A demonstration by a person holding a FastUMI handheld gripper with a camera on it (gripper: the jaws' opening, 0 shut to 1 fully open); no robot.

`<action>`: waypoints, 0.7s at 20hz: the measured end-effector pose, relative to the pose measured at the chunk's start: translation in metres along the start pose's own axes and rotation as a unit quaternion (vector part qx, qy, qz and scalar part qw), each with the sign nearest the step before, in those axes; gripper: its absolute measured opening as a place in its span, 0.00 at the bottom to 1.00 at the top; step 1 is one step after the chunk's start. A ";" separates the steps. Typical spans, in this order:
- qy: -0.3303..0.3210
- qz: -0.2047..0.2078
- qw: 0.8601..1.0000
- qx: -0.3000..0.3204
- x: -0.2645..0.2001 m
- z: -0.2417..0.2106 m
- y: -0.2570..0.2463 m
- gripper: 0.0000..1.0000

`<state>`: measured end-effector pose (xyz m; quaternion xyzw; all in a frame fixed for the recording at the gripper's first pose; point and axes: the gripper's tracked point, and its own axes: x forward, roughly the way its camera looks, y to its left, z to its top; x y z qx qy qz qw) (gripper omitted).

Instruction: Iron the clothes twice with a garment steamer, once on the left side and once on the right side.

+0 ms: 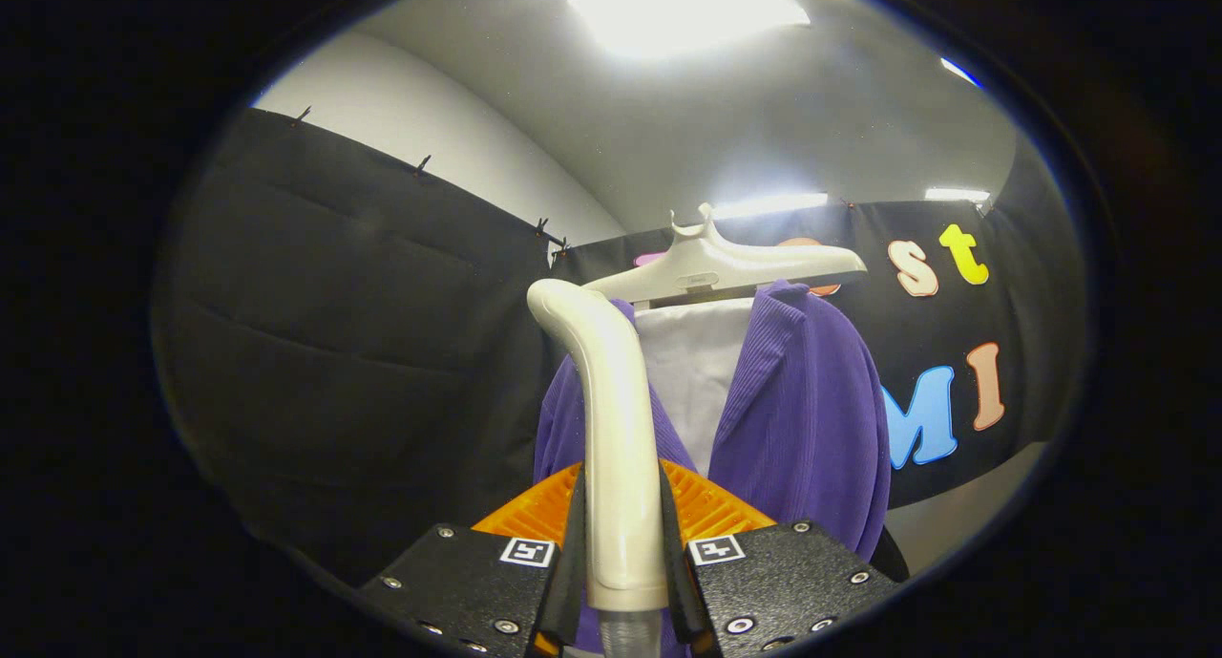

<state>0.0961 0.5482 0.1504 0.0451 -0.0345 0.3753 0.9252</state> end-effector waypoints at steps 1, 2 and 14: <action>0.006 -0.001 1.000 -0.003 0.000 -0.009 0.001 0.37; 0.014 -0.001 1.000 -0.006 0.000 -0.019 0.002 0.37; 0.072 0.001 0.997 -0.001 -0.035 -0.100 -0.002 0.37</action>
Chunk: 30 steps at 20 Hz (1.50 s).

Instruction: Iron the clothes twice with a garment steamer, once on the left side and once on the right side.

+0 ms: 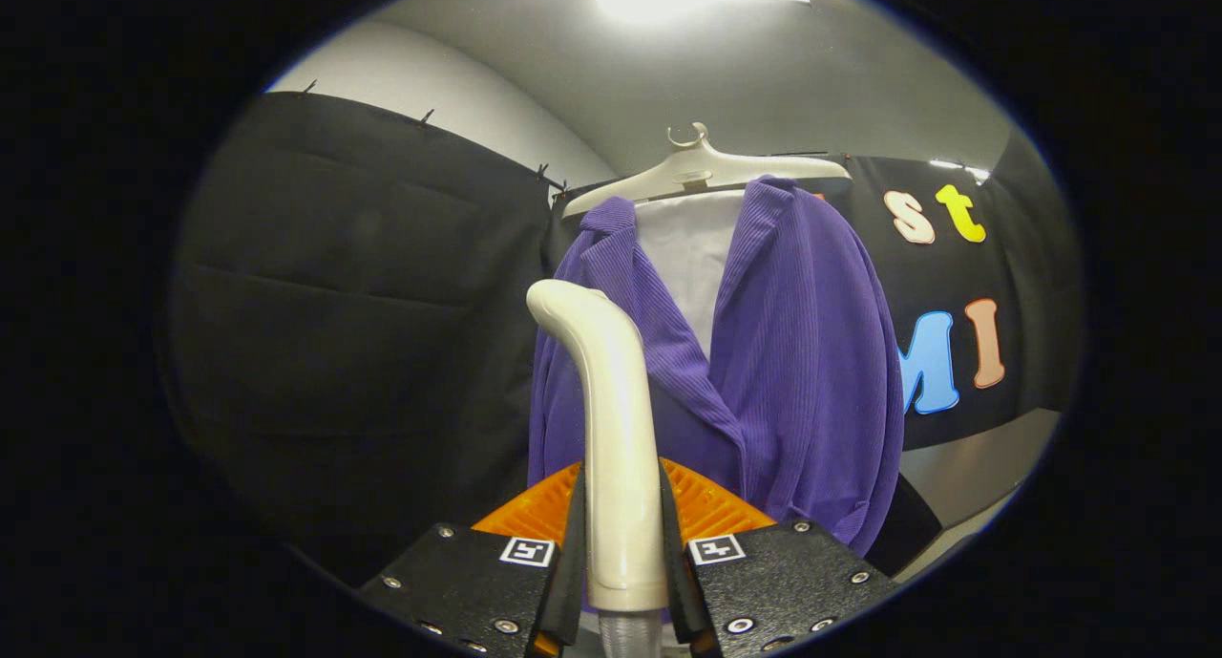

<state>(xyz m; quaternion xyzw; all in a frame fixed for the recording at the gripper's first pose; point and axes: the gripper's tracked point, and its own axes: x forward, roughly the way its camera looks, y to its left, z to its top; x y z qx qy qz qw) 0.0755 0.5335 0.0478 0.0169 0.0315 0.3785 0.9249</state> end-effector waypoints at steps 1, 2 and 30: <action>0.003 0.001 1.000 -0.001 -0.002 -0.004 -0.001 0.36; 0.008 0.002 1.000 -0.002 -0.005 -0.011 -0.001 0.37; 0.188 -0.003 0.982 0.013 -0.095 -0.220 -0.017 0.37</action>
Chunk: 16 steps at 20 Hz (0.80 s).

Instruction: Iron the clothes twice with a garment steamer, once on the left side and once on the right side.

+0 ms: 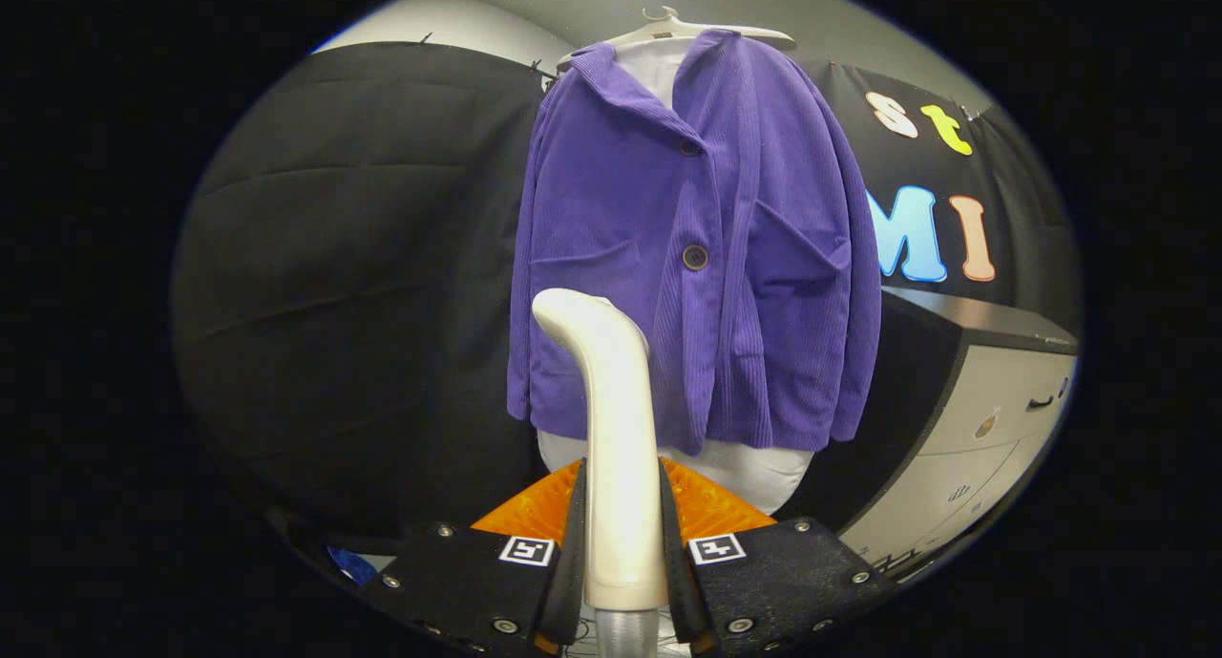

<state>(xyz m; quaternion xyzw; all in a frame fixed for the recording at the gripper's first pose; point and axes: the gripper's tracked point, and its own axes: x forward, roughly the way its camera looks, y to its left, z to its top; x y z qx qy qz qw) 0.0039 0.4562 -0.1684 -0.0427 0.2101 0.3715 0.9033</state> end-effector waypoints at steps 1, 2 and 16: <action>0.001 0.000 1.000 -0.002 -0.001 -0.005 0.000 0.37; 0.004 0.001 1.000 -0.004 -0.002 -0.011 0.001 0.37; 0.014 0.016 1.000 0.010 -0.048 -0.034 0.006 0.37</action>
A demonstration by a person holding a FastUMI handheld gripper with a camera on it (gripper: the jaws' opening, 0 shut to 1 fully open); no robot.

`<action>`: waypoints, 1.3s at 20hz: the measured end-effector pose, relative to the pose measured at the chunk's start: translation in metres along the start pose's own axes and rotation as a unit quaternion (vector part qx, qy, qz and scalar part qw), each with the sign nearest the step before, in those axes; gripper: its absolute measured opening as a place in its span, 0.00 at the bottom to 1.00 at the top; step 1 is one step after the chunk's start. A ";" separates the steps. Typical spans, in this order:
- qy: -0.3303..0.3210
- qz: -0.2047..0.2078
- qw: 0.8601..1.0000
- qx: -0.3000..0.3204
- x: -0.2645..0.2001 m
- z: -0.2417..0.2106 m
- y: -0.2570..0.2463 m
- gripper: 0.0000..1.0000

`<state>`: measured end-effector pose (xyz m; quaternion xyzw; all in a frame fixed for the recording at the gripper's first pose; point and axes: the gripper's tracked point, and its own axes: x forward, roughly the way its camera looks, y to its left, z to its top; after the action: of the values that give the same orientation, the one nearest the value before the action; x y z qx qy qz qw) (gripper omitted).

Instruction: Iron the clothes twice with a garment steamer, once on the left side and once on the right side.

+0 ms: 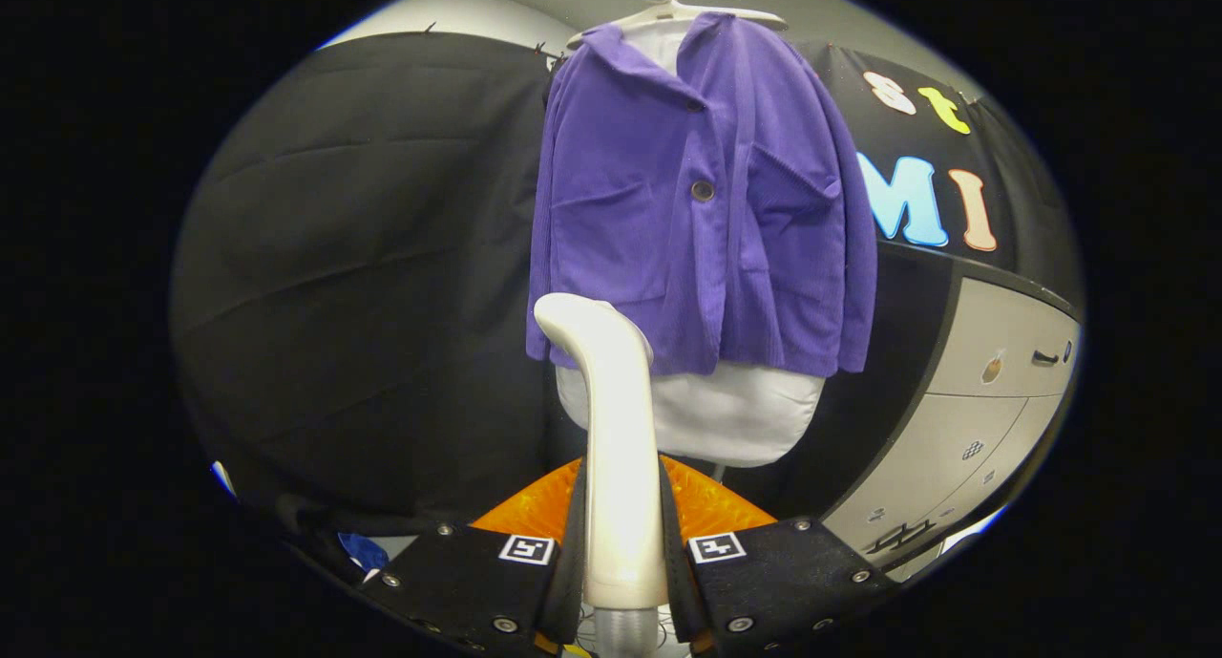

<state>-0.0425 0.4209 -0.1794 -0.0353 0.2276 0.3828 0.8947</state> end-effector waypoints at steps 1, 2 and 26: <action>-0.010 0.000 1.000 0.004 -0.009 0.010 -0.002 0.37; -0.020 -0.003 1.000 0.005 -0.019 0.018 -0.004 0.37; -0.207 -0.170 0.961 0.074 -0.286 0.149 -0.246 0.37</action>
<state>0.0142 0.0915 0.0508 0.0728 0.0557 0.2057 0.9743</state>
